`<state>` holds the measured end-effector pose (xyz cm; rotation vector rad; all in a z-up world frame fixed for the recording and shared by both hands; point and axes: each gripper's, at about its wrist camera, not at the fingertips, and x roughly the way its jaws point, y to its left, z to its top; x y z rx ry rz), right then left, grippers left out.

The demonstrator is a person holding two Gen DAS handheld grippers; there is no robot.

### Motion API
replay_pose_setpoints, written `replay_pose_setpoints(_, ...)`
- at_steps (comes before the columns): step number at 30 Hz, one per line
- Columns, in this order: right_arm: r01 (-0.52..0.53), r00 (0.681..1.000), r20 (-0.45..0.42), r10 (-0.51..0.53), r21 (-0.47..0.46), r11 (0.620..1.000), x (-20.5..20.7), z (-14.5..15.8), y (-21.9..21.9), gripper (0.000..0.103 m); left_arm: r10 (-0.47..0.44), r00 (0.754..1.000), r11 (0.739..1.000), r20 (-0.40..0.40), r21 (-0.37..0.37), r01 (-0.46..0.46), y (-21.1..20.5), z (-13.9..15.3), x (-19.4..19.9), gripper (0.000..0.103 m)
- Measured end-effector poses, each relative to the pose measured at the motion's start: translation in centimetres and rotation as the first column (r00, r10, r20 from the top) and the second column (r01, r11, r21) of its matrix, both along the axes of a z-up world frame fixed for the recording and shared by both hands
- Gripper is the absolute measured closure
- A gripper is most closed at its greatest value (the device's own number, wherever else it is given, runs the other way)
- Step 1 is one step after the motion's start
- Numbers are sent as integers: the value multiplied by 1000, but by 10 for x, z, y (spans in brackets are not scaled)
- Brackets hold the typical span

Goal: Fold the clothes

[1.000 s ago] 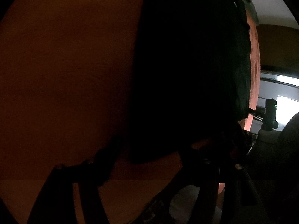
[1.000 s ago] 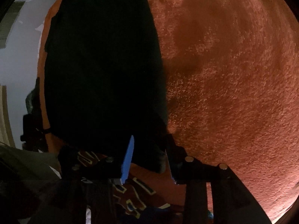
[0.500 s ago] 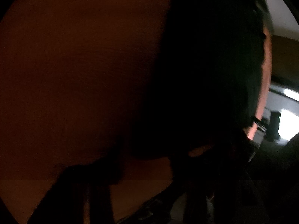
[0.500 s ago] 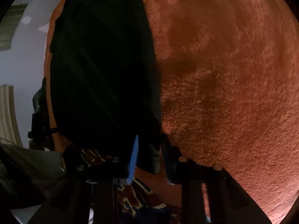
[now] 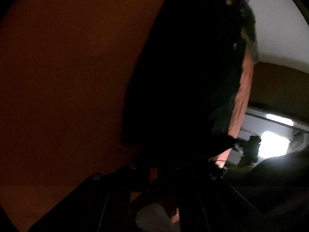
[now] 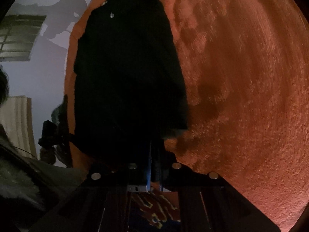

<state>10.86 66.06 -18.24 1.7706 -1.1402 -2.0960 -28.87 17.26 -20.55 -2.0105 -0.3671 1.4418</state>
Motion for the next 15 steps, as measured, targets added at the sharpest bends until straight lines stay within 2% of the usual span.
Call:
replay_pose_setpoints(2,11,1000,-23,-11,-1,1000,-7,7,7,98,28,999,998,-27,52,-26,24,6,-44,98)
replay_pose_setpoints(3,16,999,-34,-16,-1,1000,-10,11,10,98,50,998,995,-38,87,-46,26,12,-53,98)
replay_pose_setpoints(5,30,998,-61,-30,-2,1000,-22,19,6,98,77,995,990,-61,123,-69,34,16,-57,98)
replay_pose_setpoints(8,64,990,-130,-63,3,998,-45,39,20,100,121,991,979,-57,172,-110,17,28,-80,97)
replay_pose_setpoints(15,96,965,-251,-80,52,994,-116,69,57,101,196,971,956,-137,245,-159,37,53,-141,97)
